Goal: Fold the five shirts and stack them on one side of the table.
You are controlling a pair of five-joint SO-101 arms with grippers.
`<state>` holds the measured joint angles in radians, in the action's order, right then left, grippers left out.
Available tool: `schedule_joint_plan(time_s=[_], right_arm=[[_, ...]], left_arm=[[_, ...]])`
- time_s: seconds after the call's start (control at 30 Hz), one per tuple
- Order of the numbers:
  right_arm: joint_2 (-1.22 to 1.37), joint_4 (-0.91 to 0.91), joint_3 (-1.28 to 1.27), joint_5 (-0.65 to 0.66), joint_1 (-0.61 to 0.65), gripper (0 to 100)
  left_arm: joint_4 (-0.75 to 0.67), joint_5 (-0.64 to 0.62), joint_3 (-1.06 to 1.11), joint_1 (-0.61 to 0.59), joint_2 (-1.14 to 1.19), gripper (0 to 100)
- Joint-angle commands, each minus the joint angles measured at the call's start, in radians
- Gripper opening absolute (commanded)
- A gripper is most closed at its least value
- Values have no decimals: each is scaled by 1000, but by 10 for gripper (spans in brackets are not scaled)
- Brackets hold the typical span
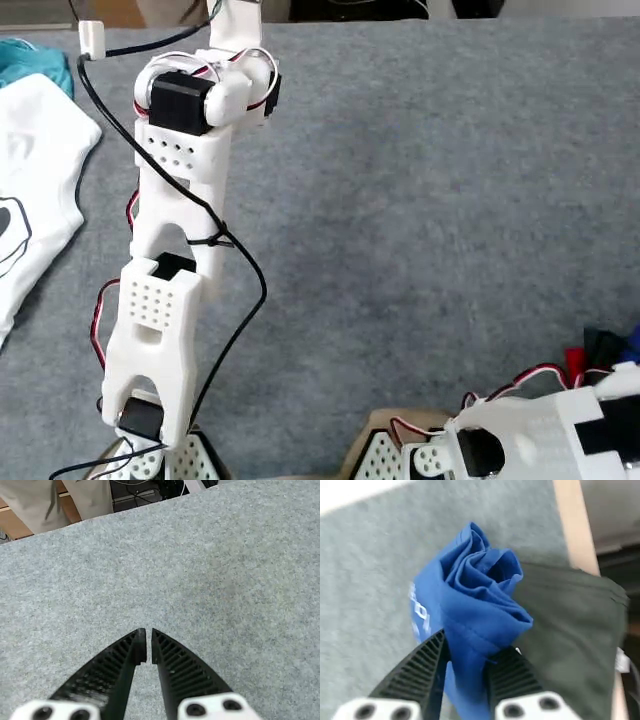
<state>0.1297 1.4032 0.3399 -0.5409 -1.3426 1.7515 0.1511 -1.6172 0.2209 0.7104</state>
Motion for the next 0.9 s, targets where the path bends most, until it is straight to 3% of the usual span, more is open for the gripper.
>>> schedule_joint_plan(time_s=[0.0,0.53,0.87], right_arm=[[-5,78,59,51,-53,5],[4,166,21,241,-217,16],[-5,201,-42,281,-260,318]], left_arm=[[9,-6,-32,-5,-71,42],[9,-5,-32,-8,-71,43],[9,-6,-32,-8,-71,85]])
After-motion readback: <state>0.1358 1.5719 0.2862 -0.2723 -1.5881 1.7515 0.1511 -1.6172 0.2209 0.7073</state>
